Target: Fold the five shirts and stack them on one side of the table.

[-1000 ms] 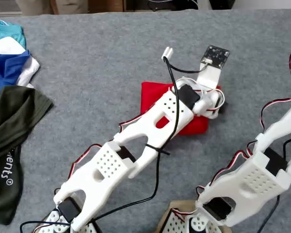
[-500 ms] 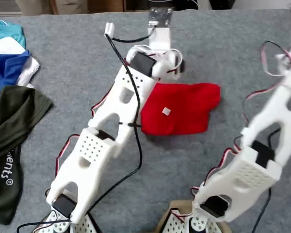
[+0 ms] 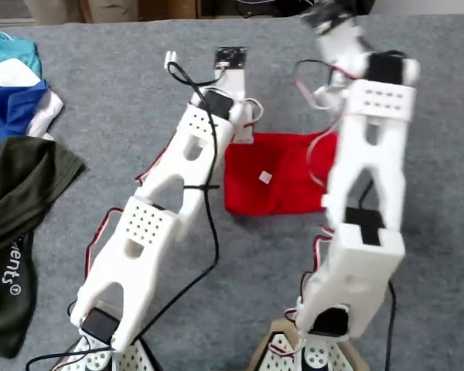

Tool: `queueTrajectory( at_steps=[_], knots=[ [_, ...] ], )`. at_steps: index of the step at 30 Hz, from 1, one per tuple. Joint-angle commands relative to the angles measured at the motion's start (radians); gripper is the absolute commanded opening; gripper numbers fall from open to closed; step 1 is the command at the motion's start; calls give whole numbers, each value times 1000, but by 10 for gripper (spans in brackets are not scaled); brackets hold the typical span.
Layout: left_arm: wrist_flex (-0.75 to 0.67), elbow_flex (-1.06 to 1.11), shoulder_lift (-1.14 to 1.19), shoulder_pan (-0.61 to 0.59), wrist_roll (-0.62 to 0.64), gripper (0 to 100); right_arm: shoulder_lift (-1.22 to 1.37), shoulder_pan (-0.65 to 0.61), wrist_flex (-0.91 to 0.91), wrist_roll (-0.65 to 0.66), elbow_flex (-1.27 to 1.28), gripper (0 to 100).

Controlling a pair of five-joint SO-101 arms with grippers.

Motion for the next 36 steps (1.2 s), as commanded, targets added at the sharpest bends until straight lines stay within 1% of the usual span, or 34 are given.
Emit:
queueTrajectory(
  at_steps=[1,9,14,18,24,27,30,33,36],
  knots=[
    [-6,2,1,-31,0,36,21,-54,6,23,35,73],
    [-6,-6,64,-49,0,37,107,-71,5,26,50,73],
    [-2,-8,65,-55,0,39,156,-90,8,54,45,73],
    [95,-69,47,-75,-2,39,153,-94,54,95,22,73],
    [281,-334,-4,-118,-2,37,156,-124,75,103,15,73],
    [345,-419,-12,-117,-25,39,156,-156,71,100,15,73],
    [376,-451,-19,-126,-26,39,156,-180,58,98,13,73],
    [377,-460,-31,-175,-25,38,174,-209,43,95,18,73],
    [377,-450,-94,-236,-25,36,219,-245,26,91,18,73]
  ],
)
